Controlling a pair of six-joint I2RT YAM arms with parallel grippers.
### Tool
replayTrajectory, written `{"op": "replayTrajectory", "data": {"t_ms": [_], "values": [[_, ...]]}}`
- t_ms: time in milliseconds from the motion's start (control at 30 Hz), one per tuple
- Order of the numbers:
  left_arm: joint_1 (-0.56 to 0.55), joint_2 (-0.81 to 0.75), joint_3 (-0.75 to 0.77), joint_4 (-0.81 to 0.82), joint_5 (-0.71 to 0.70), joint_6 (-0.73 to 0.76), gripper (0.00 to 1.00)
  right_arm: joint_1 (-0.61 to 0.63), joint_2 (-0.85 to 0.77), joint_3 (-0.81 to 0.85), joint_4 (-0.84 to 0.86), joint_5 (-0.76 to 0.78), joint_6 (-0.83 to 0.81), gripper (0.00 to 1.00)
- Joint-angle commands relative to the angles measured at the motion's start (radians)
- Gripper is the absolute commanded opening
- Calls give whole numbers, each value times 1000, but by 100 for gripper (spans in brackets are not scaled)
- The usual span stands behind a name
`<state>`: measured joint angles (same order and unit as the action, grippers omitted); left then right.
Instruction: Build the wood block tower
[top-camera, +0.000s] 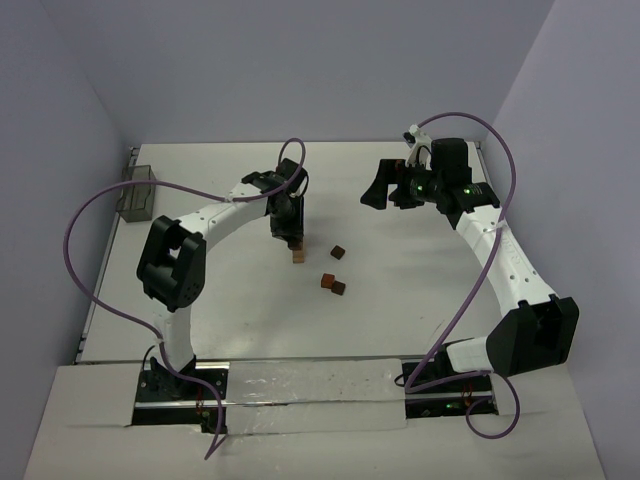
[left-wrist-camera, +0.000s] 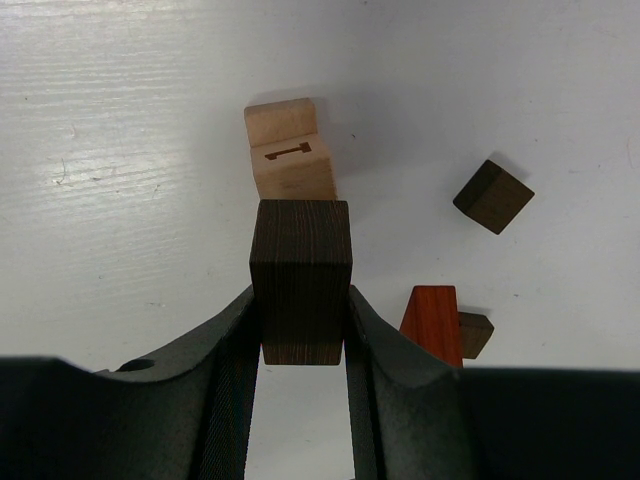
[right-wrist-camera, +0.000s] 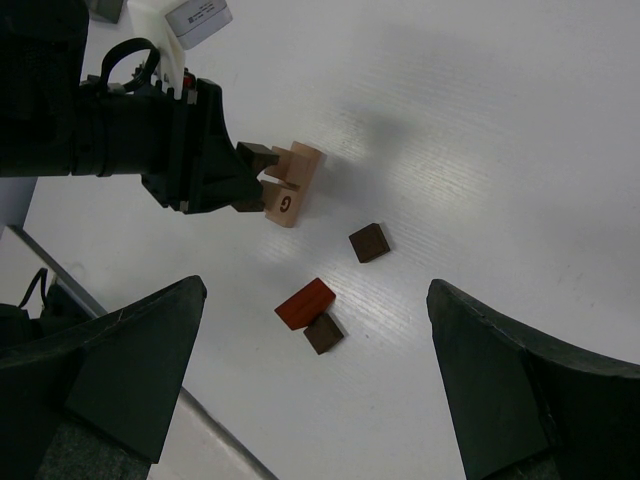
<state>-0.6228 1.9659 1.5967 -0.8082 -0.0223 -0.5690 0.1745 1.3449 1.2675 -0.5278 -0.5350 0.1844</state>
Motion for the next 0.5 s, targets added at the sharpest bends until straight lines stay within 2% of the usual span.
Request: {"op": "replayTrajectory", "data": {"t_ms": [0, 67, 367, 467], "values": [[-4, -3, 28, 9, 1, -12, 10, 3, 0, 27, 6, -6, -7, 100], [-4, -2, 28, 9, 2, -11, 11, 3, 0, 27, 6, -6, -7, 100], [-5, 7, 31, 11, 15, -3, 30, 3, -1, 26, 8, -8, -5, 100], [-4, 9, 31, 10, 15, -1, 31, 3, -1, 26, 8, -7, -5, 100]]}}
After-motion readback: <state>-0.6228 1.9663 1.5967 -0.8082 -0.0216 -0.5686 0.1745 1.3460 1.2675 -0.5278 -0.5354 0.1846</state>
